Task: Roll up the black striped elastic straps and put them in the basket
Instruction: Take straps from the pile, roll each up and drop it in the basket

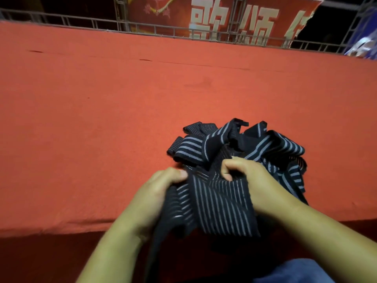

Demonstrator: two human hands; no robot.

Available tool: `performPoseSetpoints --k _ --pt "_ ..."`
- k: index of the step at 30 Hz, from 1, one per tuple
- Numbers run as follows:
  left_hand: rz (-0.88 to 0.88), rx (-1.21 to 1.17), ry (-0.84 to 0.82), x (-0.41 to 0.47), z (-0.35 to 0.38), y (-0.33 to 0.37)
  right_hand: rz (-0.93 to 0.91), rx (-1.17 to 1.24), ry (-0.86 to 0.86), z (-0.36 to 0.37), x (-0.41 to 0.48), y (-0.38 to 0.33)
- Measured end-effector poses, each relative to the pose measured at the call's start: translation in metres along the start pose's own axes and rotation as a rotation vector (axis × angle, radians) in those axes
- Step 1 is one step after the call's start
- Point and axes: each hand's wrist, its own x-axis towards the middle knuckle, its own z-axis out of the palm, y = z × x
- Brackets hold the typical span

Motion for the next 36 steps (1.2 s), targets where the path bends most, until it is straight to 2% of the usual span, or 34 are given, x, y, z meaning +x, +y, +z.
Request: performPoseSetpoints --k 3,5,7,15,19,23,28,36 --pt "0.209 0.249 0.034 0.000 0.014 -0.007 -0.020 -0.064 -0.036 0.000 -0.006 -0.007" --pt "0.306 0.274 0.062 0.007 0.019 -0.014 -0.054 -0.066 0.010 0.004 -0.011 -0.002" --pt "0.354 0.264 0.095 0.016 0.022 -0.019 -0.028 -0.050 0.063 0.007 -0.015 0.000" --pt "0.424 0.760 0.057 0.015 0.027 -0.026 -0.053 0.087 0.038 0.000 -0.022 0.002" --pt "0.559 0.940 0.077 0.014 0.028 -0.025 -0.066 0.114 0.018 -0.003 -0.021 0.001" --pt "0.519 0.933 0.195 0.021 0.026 -0.029 -0.064 0.128 0.041 -0.003 -0.024 0.001" --pt "0.490 0.894 0.404 0.029 0.014 -0.033 -0.036 0.192 0.155 0.001 -0.028 0.001" --pt "0.369 0.835 0.540 0.040 -0.014 -0.043 0.017 0.373 0.421 -0.002 -0.046 -0.002"
